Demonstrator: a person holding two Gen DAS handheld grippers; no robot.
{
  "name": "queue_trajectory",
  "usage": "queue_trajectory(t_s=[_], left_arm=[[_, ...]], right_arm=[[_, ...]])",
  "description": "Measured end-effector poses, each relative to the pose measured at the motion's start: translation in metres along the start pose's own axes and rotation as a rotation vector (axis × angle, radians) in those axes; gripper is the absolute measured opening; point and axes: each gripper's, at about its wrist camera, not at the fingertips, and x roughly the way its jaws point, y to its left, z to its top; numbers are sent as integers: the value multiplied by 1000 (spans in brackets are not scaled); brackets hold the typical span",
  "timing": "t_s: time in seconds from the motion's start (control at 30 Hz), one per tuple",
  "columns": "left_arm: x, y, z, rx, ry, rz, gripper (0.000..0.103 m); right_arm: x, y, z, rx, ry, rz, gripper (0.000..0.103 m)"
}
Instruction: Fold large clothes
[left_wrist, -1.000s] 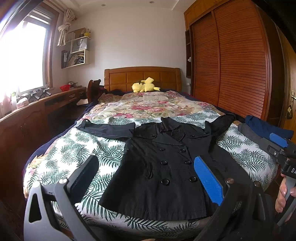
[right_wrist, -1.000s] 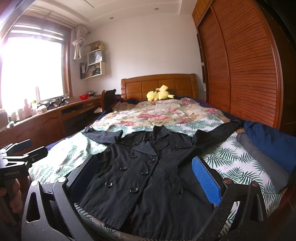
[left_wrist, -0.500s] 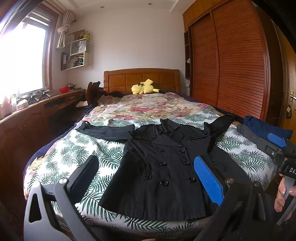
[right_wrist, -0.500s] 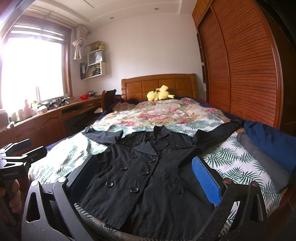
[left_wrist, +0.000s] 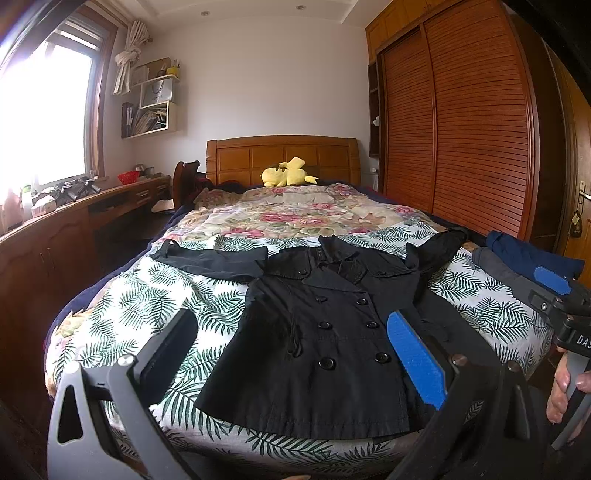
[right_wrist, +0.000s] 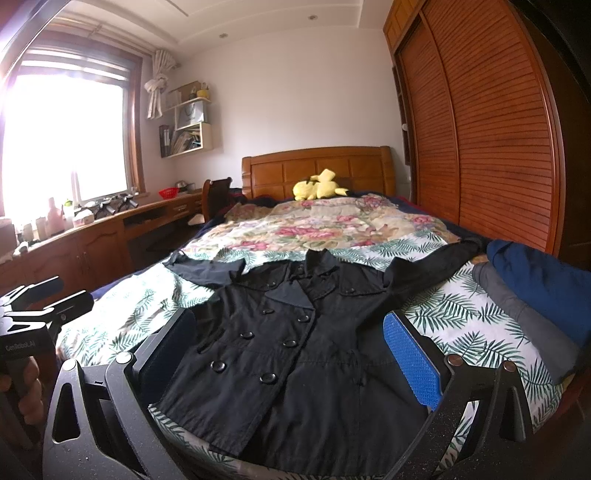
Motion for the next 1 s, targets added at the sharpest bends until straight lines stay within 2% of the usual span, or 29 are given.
queue_trajectory(t_s=[0.63,1.0], left_arm=[[-1,-1,-1,-1,5,-6,103],[7,4,-2,-9,24,0,103]], right_arm=[[0,-2,0,-1,3,2,103],[3,3,-11,-2,14,3,103]])
